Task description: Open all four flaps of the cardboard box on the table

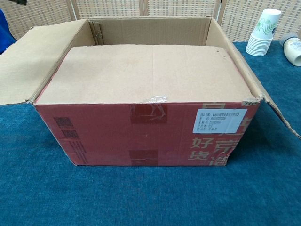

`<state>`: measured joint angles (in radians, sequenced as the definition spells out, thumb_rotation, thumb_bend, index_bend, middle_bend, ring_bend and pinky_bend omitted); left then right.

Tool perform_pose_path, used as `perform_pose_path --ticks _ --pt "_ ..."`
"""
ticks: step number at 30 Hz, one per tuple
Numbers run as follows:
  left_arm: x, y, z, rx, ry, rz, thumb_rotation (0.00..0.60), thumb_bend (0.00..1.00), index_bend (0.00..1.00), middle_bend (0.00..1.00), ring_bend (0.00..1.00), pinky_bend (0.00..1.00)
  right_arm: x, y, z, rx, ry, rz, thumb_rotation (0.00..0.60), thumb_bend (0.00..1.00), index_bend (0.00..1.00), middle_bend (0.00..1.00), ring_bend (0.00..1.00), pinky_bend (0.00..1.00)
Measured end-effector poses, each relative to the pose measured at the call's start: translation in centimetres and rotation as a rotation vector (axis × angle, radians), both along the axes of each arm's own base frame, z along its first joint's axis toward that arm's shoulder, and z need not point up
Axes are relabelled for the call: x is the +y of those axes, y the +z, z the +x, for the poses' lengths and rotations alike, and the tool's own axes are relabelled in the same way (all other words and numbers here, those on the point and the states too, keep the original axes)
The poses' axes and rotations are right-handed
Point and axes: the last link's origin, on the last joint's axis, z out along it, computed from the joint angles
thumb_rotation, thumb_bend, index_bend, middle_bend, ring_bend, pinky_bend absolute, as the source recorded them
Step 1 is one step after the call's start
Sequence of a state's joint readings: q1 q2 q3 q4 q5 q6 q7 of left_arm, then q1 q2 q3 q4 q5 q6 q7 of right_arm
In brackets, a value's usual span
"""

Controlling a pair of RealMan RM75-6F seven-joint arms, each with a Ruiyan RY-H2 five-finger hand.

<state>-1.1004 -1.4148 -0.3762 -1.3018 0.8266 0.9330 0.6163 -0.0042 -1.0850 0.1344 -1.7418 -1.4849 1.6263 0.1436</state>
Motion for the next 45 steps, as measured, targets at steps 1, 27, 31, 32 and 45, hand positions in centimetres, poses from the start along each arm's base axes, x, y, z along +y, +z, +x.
perform_pose_path --ticks 1,27,31,32,45 --pt "-0.4 0.2 -0.1 -0.004 0.006 -0.026 0.600 0.14 0.03 0.00 0.00 0.00 0.0 -0.1 0.1 0.002 0.001 0.001 0.600 0.00 0.01 0.00 0.00 0.00" --pt "-7.9 1.6 -1.8 -0.072 0.189 -0.526 0.600 0.14 0.15 0.19 0.14 0.19 0.3 -1.0 0.9 0.035 0.018 0.026 0.600 0.00 0.01 0.00 0.00 0.00" --pt "-8.2 1.0 -1.2 -0.110 0.179 -0.568 0.600 0.14 0.16 0.24 0.22 0.32 0.3 -1.0 0.9 0.033 0.019 0.025 0.600 0.00 0.01 0.00 0.00 0.00" --pt "-8.3 0.9 -1.1 -0.122 0.180 -0.580 0.600 0.14 0.16 0.25 0.24 0.33 0.3 -1.0 0.9 0.031 0.019 0.026 0.600 0.00 0.01 0.00 0.00 0.00" --pt "-8.5 -0.7 0.0 -0.232 0.218 -0.713 0.600 0.14 0.19 0.33 0.29 0.32 0.3 -1.0 1.0 0.035 0.028 0.024 0.600 0.00 0.01 0.00 0.00 0.00"
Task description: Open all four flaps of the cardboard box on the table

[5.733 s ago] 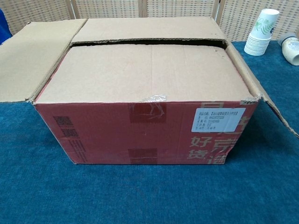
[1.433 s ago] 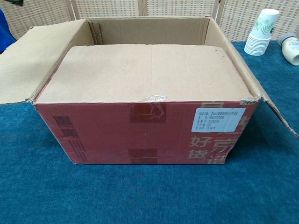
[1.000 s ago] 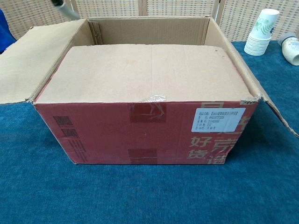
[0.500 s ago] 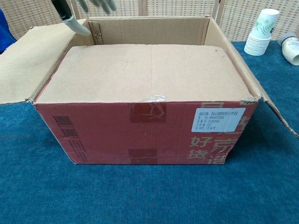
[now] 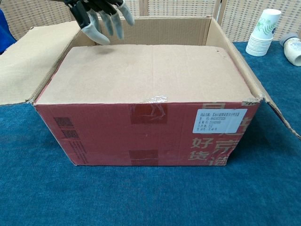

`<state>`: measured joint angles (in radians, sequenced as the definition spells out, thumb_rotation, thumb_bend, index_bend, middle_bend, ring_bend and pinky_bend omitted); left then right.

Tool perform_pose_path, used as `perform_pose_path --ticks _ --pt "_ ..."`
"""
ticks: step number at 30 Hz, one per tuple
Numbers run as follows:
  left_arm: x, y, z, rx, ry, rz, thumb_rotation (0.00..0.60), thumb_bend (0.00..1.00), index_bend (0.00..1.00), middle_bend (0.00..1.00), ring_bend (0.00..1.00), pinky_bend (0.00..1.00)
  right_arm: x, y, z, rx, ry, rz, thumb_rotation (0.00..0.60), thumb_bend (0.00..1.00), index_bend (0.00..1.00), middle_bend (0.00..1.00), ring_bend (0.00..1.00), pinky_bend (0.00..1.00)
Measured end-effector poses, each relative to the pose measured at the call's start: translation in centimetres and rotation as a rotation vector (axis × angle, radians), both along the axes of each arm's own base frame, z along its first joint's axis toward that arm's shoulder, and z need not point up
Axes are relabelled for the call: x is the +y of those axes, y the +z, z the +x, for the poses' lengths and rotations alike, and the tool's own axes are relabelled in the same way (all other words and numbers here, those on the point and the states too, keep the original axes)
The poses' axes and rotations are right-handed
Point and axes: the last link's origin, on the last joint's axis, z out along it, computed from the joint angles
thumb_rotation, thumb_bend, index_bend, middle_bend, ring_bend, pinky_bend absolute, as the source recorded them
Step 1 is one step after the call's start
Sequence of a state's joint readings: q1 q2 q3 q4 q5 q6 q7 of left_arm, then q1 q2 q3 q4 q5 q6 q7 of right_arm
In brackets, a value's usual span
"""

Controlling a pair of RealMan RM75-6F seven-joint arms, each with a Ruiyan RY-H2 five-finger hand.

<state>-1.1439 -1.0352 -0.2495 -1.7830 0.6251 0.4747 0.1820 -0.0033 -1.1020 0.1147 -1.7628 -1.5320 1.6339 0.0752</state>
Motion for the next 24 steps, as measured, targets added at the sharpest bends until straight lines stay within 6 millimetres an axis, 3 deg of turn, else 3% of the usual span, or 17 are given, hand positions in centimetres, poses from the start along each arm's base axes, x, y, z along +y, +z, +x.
perform_pose_path --ticks 4,11,24 --pt "-0.1 -0.3 0.3 -0.048 0.025 -0.041 0.600 0.14 0.19 0.32 0.30 0.38 0.1 0.0 0.0 0.002 0.001 0.001 0.600 0.00 0.01 0.00 0.00 0.00" --pt "-0.3 -0.9 0.1 -0.065 0.045 -0.105 0.600 0.14 0.18 0.32 0.30 0.34 0.1 -0.1 0.1 0.005 0.005 0.001 0.600 0.00 0.01 0.00 0.00 0.00" --pt "-1.1 -0.7 0.4 -0.132 0.095 -0.197 0.600 0.14 0.17 0.30 0.31 0.41 0.1 -0.2 0.2 0.008 0.009 0.009 0.600 0.00 0.01 0.00 0.00 0.00"
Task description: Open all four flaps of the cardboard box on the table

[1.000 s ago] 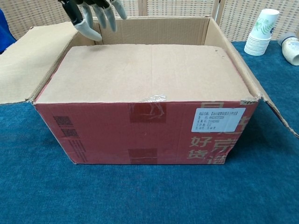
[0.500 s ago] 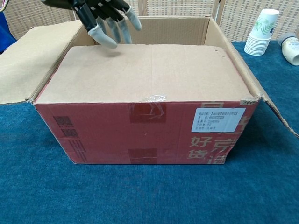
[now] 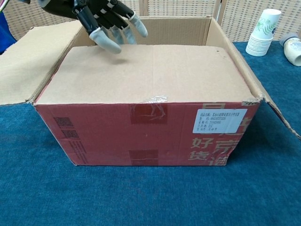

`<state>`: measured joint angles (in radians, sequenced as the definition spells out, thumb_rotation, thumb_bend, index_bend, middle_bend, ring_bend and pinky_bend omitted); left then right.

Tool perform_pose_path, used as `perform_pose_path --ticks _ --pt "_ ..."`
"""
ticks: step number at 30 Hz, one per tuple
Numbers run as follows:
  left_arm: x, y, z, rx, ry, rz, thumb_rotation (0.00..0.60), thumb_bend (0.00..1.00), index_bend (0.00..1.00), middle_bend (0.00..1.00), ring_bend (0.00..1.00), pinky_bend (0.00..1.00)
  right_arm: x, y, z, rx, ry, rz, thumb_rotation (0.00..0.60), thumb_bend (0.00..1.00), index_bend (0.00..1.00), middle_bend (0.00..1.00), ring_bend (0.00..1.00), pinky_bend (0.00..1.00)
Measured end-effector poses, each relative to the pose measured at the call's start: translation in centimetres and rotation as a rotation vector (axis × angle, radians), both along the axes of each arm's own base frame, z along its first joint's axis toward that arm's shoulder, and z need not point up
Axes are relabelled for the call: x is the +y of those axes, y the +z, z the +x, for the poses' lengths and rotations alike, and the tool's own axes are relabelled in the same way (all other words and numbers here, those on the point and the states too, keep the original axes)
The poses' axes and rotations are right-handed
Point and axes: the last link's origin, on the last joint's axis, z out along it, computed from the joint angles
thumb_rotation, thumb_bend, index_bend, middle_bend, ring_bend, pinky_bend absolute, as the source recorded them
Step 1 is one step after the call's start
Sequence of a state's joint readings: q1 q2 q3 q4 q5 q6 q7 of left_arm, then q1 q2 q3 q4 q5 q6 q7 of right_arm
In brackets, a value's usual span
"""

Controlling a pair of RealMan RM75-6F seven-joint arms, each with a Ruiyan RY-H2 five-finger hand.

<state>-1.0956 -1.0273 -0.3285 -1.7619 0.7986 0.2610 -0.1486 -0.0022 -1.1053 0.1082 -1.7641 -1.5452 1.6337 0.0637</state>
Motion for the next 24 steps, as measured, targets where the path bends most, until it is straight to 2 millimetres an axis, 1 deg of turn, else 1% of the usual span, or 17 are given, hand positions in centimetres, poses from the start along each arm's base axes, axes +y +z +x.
perform_pose_path --ticks 5,13,20,24 --pt "-0.5 0.4 0.2 -0.041 0.032 -0.039 0.600 0.14 0.17 0.30 0.33 0.36 0.0 -0.1 0.0 0.001 0.002 0.005 0.600 0.00 0.01 0.00 0.00 0.00" --pt "-1.5 1.3 1.0 -0.136 0.065 -0.102 0.600 0.14 0.17 0.30 0.33 0.36 0.1 -0.2 0.2 0.005 0.006 0.006 0.600 0.00 0.01 0.00 0.00 0.00" --pt "-2.6 3.0 2.1 -0.244 0.049 -0.099 0.600 0.14 0.17 0.30 0.34 0.37 0.1 -0.3 0.4 0.007 0.011 0.007 0.600 0.00 0.01 0.00 0.00 0.00" --pt "-3.1 3.9 2.2 -0.286 0.050 -0.104 0.600 0.14 0.17 0.30 0.35 0.38 0.1 -0.3 0.5 0.008 0.013 0.008 0.600 0.00 0.01 0.00 0.00 0.00"
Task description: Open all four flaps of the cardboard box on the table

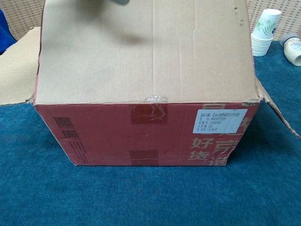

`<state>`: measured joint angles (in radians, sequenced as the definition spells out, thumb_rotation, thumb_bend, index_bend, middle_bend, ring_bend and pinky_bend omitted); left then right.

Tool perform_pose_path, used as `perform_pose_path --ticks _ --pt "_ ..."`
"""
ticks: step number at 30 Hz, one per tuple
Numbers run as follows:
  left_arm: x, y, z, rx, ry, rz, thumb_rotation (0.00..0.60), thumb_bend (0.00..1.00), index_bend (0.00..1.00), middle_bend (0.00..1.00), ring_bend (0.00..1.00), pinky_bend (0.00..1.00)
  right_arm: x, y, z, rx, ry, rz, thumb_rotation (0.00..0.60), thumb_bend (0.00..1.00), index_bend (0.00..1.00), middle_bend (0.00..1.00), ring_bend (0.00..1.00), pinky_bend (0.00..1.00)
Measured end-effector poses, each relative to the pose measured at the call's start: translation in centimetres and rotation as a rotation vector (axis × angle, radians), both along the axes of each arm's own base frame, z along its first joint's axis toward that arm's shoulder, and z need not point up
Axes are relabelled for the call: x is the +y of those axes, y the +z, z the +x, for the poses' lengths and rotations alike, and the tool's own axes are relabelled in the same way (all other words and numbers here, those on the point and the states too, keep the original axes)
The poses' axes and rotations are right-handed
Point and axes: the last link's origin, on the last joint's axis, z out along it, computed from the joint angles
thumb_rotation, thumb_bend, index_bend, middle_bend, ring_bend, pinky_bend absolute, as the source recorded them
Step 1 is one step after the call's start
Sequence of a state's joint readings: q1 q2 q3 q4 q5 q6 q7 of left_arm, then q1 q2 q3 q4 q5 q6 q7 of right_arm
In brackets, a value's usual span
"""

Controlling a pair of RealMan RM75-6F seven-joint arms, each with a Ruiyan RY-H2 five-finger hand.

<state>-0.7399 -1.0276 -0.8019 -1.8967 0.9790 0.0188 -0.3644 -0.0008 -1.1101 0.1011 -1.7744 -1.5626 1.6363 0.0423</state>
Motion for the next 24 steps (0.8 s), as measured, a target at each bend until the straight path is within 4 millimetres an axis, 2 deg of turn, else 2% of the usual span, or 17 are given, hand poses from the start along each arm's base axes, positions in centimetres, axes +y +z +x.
perform_pose_path --ticks 9,24 --pt "-0.7 1.5 0.5 -0.088 0.004 -0.027 0.600 0.14 0.17 0.30 0.36 0.40 -0.1 -0.2 0.1 0.004 0.002 0.004 0.600 0.00 0.01 0.00 0.00 0.00" --pt "-2.7 1.7 0.9 -0.258 -0.073 -0.186 0.600 0.14 0.17 0.29 0.37 0.43 -0.2 -0.5 0.2 0.016 -0.005 0.013 0.600 0.00 0.01 0.00 0.00 0.00"
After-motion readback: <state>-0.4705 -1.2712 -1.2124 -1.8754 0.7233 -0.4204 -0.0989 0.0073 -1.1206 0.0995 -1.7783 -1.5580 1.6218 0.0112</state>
